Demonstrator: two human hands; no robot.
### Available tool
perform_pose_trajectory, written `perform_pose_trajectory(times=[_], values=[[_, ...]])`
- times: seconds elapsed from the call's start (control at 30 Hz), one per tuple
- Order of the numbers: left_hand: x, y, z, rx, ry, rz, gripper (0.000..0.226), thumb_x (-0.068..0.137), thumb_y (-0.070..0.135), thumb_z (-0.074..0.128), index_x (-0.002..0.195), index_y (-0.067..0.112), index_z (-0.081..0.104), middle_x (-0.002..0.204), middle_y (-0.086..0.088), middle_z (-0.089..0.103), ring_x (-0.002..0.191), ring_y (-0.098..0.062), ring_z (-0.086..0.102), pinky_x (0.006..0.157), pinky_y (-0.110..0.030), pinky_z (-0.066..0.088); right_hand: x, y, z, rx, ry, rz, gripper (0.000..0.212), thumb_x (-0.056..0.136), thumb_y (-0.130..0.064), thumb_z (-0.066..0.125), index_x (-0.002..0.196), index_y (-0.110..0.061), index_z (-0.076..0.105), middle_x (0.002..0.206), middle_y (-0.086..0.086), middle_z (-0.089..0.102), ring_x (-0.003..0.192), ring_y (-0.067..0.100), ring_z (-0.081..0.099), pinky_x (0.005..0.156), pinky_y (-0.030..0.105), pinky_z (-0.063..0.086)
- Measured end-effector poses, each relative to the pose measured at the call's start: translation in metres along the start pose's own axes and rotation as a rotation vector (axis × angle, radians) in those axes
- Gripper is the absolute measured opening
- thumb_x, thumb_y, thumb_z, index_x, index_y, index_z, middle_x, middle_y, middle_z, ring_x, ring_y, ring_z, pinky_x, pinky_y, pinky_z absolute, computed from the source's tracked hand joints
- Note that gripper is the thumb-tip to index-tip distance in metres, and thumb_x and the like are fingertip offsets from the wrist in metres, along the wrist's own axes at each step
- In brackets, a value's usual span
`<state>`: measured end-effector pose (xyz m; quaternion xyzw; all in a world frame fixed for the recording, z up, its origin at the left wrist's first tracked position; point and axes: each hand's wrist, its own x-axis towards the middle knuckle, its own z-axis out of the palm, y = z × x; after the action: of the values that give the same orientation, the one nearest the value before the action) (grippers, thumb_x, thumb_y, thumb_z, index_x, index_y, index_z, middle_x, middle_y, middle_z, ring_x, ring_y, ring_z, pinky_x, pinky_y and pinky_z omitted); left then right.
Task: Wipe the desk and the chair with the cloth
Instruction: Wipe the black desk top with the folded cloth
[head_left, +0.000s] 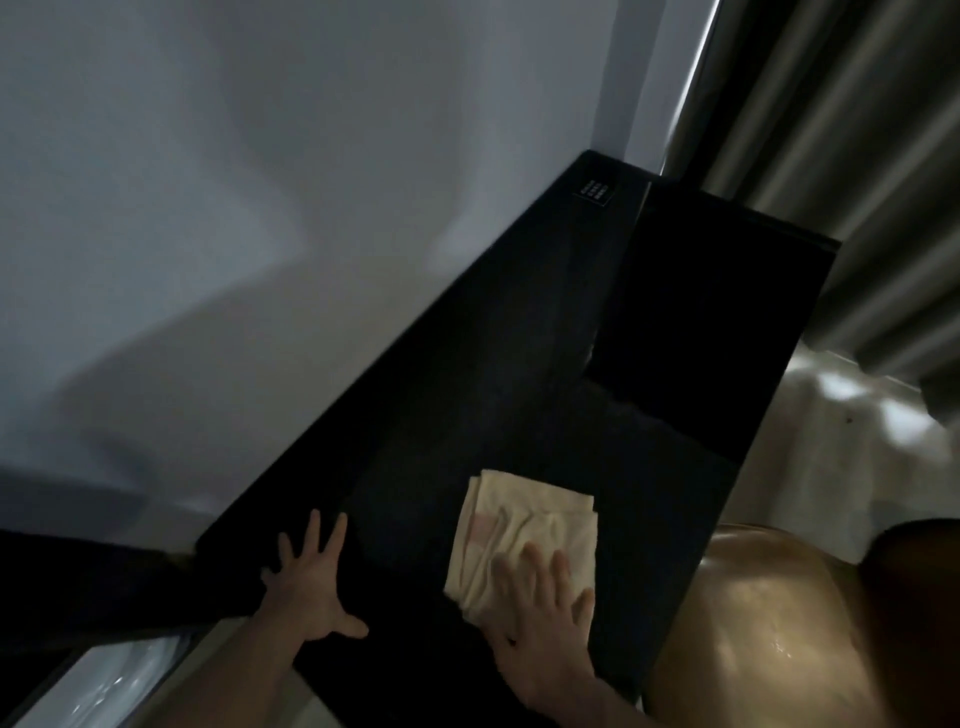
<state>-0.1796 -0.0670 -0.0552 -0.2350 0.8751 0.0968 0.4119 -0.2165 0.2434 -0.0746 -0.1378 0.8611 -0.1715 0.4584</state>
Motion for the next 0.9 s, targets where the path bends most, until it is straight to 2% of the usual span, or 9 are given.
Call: perform_pose_trajectory(times=[0.07,0.13,0.27,0.4,0.47,0.57,0.7,0.8,0.9], values=[[-0.001,-0.004,0.001,-0.022,0.011,0.001,0.160,0.060,0.058,0.096,0.160,0.039,-0.028,0.166,-0.002,-0.038,0.156,-0.049,-0.013,0.120,-0.067,0.029,0.005,-0.007,-0.003,0.090,0.115,0.074,0.091,0.099,-0.076,0.036,0.157,-0.051,-0.030,0.161,-0.009,-0.045,0.150,0.028,-0.039,0.124,0.070,-0.009],[0.000,-0.001,0.002,-0.060,0.011,0.006,0.159,0.064,0.049,0.098,0.159,0.038,-0.028,0.166,-0.002,-0.039,0.156,-0.049,-0.014,0.118,-0.060,0.036,0.017,-0.010,-0.001,0.086,0.149,0.119,0.103,0.094,-0.080,0.044,0.157,-0.048,-0.031,0.163,-0.001,-0.046,0.151,0.038,-0.039,0.121,0.076,-0.005],[0.003,-0.001,-0.001,-0.118,-0.010,0.018,0.157,0.065,0.043,0.099,0.160,0.039,-0.027,0.166,-0.002,-0.038,0.155,-0.052,-0.015,0.119,-0.060,0.035,0.044,-0.016,0.006,0.046,0.138,0.189,0.123,0.078,-0.092,0.048,0.153,-0.045,-0.036,0.154,0.007,-0.057,0.139,0.049,-0.052,0.111,0.083,-0.015],[0.011,-0.002,-0.002,-0.122,-0.033,0.008,0.159,0.064,0.039,0.100,0.158,0.042,-0.028,0.164,0.000,-0.042,0.154,-0.052,-0.015,0.115,-0.058,0.041,0.073,-0.016,-0.015,0.028,0.178,0.181,0.122,0.079,-0.093,0.046,0.150,-0.048,-0.041,0.144,0.006,-0.066,0.133,0.046,-0.058,0.109,0.084,-0.019],[0.015,-0.001,-0.004,-0.132,-0.049,0.006,0.162,0.062,0.038,0.101,0.157,0.044,-0.029,0.163,0.000,-0.044,0.154,-0.053,-0.016,0.113,-0.059,0.042,0.091,-0.017,-0.041,0.008,0.187,0.189,0.121,0.079,-0.094,0.045,0.152,-0.046,-0.039,0.144,0.007,-0.066,0.135,0.048,-0.055,0.108,0.084,-0.020],[0.023,-0.001,-0.010,-0.128,-0.081,0.006,0.167,0.057,0.041,0.103,0.154,0.045,-0.033,0.162,0.000,-0.046,0.152,-0.057,-0.017,0.110,-0.063,0.042,0.123,-0.019,-0.090,-0.001,0.195,0.220,0.121,0.077,-0.096,0.042,0.156,-0.044,-0.033,0.157,0.009,-0.054,0.142,0.052,-0.048,0.107,0.084,-0.018],[0.038,-0.010,-0.016,-0.108,-0.144,0.041,0.180,0.041,0.054,0.103,0.143,0.051,-0.045,0.148,-0.001,-0.058,0.146,-0.067,-0.016,0.112,-0.076,0.033,0.165,-0.022,-0.152,0.021,0.242,0.265,0.121,0.075,-0.097,0.044,0.159,-0.046,-0.027,0.162,0.006,-0.047,0.145,0.049,-0.044,0.109,0.084,-0.016],[0.046,-0.012,-0.018,-0.128,-0.183,0.010,0.176,0.046,0.044,0.105,0.135,0.057,-0.047,0.138,0.007,-0.067,0.146,-0.065,-0.021,0.111,-0.077,0.034,0.197,-0.022,-0.201,0.012,0.286,0.284,0.121,0.073,-0.098,0.044,0.159,-0.047,-0.024,0.165,0.005,-0.044,0.148,0.048,-0.042,0.111,0.082,-0.014],[0.054,-0.006,-0.025,-0.093,-0.246,-0.036,0.176,0.049,0.044,0.105,0.133,0.057,-0.050,0.130,0.007,-0.074,0.146,-0.062,-0.028,0.112,-0.080,0.029,0.230,-0.018,-0.249,-0.033,0.315,0.276,0.121,0.072,-0.100,0.042,0.160,-0.048,-0.021,0.167,0.002,-0.041,0.150,0.048,-0.038,0.113,0.081,-0.012]])
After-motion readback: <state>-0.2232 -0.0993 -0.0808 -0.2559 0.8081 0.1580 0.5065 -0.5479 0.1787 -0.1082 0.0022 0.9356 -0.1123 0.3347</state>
